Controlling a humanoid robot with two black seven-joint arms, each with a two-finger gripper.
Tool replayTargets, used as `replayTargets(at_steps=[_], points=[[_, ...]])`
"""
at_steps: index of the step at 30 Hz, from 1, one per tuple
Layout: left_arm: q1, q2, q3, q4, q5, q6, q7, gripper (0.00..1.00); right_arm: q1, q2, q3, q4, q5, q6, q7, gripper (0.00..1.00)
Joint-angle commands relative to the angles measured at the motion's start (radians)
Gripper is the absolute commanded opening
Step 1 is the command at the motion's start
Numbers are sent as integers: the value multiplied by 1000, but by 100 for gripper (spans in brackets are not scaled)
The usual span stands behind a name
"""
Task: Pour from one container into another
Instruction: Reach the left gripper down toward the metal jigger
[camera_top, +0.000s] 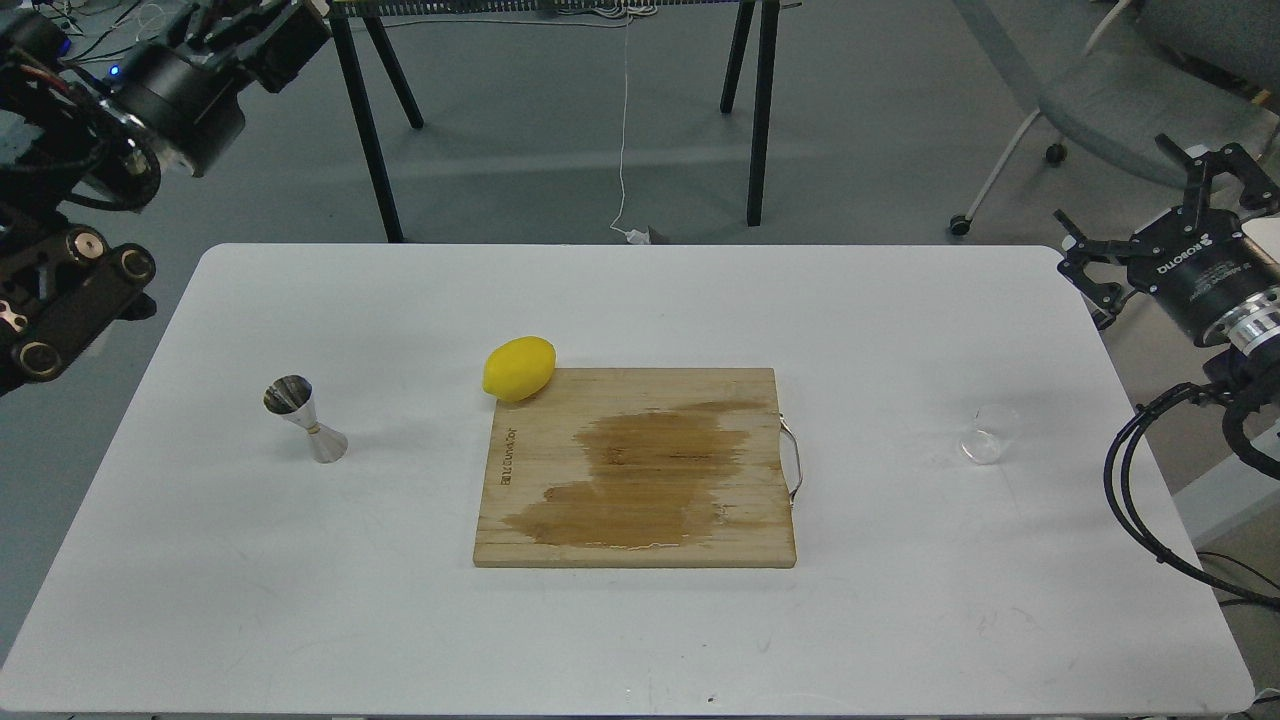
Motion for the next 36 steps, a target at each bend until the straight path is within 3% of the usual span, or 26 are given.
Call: replayTargets(at_steps=[1, 9, 16, 21, 30, 36], points=[[105, 93, 2, -28, 52, 100, 1, 100, 1, -2, 2, -8, 0, 0, 1, 99], [418, 320, 5, -127, 52, 100, 1, 99, 1, -2, 5, -33, 0, 0, 1, 99], [647, 343, 4, -139, 52, 100, 1, 98, -3, 0, 5, -76, 0, 0, 1, 99], [719, 238, 5, -124, 55, 100, 1, 99, -2, 0, 6, -78, 0, 0, 0, 99], [710, 64, 1, -70, 77, 100, 1, 99, 11, 0, 8, -78, 0, 0, 0, 99], [685, 12, 4, 51, 75, 100, 1, 99, 12, 0, 8, -76, 0, 0, 0, 99]])
